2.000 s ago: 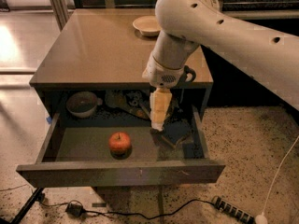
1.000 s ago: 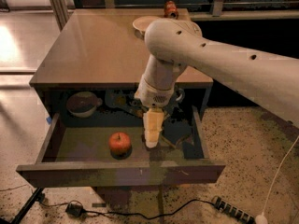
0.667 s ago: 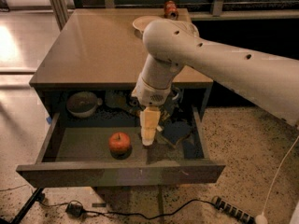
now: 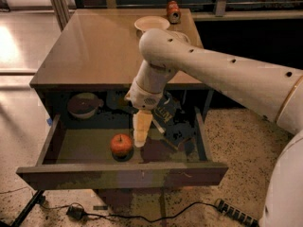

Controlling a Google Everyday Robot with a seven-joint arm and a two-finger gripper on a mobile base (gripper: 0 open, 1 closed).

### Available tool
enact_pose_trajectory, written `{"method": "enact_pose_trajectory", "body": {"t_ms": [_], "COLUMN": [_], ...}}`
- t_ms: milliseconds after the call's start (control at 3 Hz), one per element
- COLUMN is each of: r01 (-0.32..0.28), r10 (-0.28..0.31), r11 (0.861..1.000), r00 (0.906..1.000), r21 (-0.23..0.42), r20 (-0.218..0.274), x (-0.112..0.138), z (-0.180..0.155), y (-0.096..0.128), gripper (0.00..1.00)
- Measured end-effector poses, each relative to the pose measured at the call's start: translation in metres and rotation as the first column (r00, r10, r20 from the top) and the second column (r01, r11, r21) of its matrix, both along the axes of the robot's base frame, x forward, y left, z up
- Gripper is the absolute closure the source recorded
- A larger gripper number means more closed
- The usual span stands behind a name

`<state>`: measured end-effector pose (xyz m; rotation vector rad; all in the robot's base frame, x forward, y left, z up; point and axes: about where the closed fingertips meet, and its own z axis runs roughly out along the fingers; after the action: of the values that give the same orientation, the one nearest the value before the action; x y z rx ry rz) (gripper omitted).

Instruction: Pick apple from top drawer and place on counter

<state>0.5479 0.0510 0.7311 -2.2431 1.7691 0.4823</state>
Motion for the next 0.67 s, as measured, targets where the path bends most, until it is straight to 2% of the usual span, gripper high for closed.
{"method": "enact_pose_trajectory", "body": {"t_ms": [333, 667], "r01": [-0.001, -0.001], "r10": [0.001, 0.001], "r11": [1.0, 1.0], "r00": [1.0, 1.0], "r21": [0.0, 0.0], "r20": [-0.001, -0.001], "x": [-0.0001, -0.0001], "z": [-0.001, -0.001], "y": [0.0004, 0.0004], "gripper": [0.0, 0.15]}}
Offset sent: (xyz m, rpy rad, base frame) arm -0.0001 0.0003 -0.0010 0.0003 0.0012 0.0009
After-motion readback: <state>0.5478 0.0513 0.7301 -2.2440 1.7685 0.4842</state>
